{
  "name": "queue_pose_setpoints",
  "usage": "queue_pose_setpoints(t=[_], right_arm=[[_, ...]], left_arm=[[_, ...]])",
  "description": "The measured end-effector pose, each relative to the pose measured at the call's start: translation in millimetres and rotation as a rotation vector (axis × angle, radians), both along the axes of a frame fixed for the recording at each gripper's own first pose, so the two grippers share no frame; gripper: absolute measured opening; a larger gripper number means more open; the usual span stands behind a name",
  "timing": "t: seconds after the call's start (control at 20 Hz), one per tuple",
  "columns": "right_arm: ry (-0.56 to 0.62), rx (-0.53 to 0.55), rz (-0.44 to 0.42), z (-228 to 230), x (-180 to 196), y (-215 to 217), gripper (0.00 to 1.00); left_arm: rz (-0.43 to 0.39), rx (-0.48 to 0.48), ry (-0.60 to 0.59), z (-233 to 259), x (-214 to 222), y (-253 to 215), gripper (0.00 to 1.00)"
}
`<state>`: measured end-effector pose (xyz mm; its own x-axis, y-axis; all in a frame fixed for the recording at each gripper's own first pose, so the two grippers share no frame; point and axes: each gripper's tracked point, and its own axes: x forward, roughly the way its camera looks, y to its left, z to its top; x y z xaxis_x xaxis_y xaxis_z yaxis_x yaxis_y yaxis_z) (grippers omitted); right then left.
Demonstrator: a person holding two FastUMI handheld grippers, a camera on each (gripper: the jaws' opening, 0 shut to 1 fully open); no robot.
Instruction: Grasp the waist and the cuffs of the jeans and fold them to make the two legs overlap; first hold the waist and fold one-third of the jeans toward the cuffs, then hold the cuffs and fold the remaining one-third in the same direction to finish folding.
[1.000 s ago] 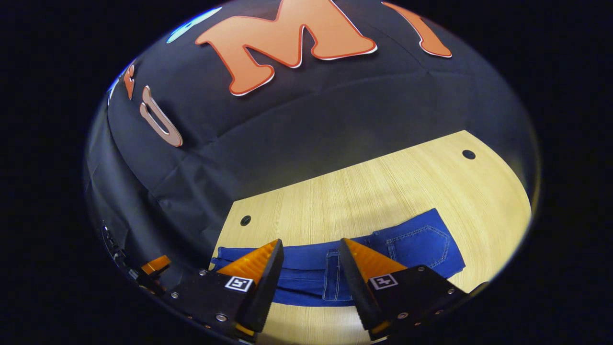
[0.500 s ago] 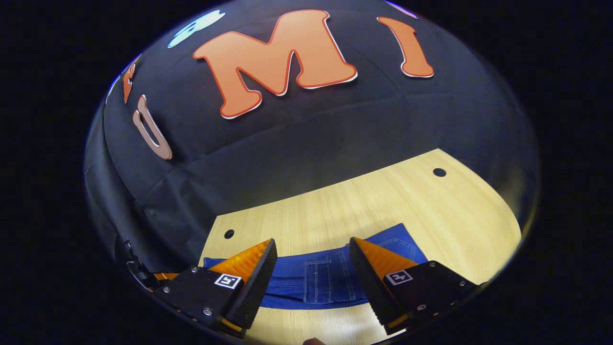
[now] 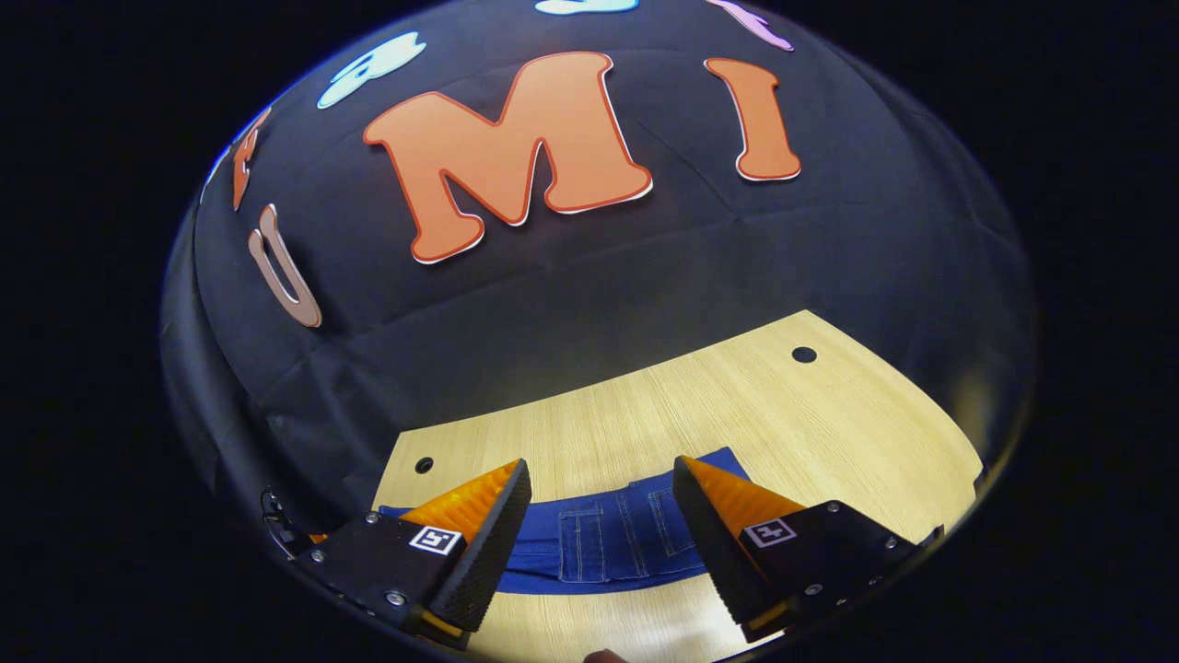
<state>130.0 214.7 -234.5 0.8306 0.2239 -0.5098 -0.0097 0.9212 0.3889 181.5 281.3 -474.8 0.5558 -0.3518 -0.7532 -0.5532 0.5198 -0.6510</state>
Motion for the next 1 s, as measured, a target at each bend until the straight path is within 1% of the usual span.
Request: queue_pose_setpoints(t=[0.05,0.1,0.15,0.25,0.35,0.4,0.45,0.5,0.55,0.6,0.65,0.8,0.85,0.9,1.0], right_arm=[[-0.001,0.006,0.002,0.9,0.7,-0.5,0.96],[0.0,0.005,0.0,0.7,0.0,-2.7,0.96],[-0.003,0.006,0.003,1.6,-0.9,-3.7,0.96],[-0.003,-0.002,0.006,0.7,-3.2,-8.6,0.96],[0.003,-0.008,0.003,-0.9,-5.2,-17.1,0.96],[0.002,-0.004,0.003,-0.5,-6.0,-20.8,0.96],[0.001,-0.002,-0.003,-0.5,-6.9,-25.5,0.96],[-0.006,0.003,-0.007,0.5,-7.5,-31.1,0.96],[-0.005,0.002,-0.016,-0.5,-8.6,-37.9,0.96],[-0.007,0.006,-0.022,-1.3,-9.0,-43.9,0.96],[-0.005,0.014,-0.023,-1.5,-9.0,-47.1,0.96],[-0.018,0.024,-0.028,0.7,-4.2,-57.4,0.96],[-0.026,0.029,-0.023,1.5,-1.9,-57.2,0.96],[-0.029,0.035,-0.016,1.6,-0.5,-56.9,0.96],[-0.03,0.045,0.005,1.2,-0.2,-56.7,0.96]], left_arm=[[0.011,-0.057,-0.007,1.5,5.3,-11.8,0.94],[0.011,-0.091,-0.008,1.0,9.2,-20.5,0.94],[0.017,-0.113,-0.017,1.3,10.3,-23.3,0.91],[0.035,-0.113,-0.03,-1.1,17.4,-27.2,0.88],[0.022,-0.078,-0.002,-10.3,24.1,-33.5,0.78],[0.017,-0.063,0.002,-12.8,24.0,-32.5,0.54],[0.036,-0.033,0.003,-16.7,25.5,-32.0,0.36],[0.028,-0.054,-0.036,-6.2,29.9,-35.8,0.17],[0.044,-0.012,-0.044,-0.8,29.6,-30.5,0.19],[0.023,0.011,-0.06,-7.0,39.2,-44.8,0.11],[0.009,0.033,-0.096,11.5,35.6,-39.3,0.1],[-0.011,0.093,-0.177,47.2,40.2,-43.1,0.11],[-0.02,0.102,-0.206,61.3,42.9,-46.7,0.13],[-0.033,0.124,-0.229,72.3,44.2,-50.0,0.11],[-0.061,0.155,-0.269,93.4,45.0,-57.8,0.11]])
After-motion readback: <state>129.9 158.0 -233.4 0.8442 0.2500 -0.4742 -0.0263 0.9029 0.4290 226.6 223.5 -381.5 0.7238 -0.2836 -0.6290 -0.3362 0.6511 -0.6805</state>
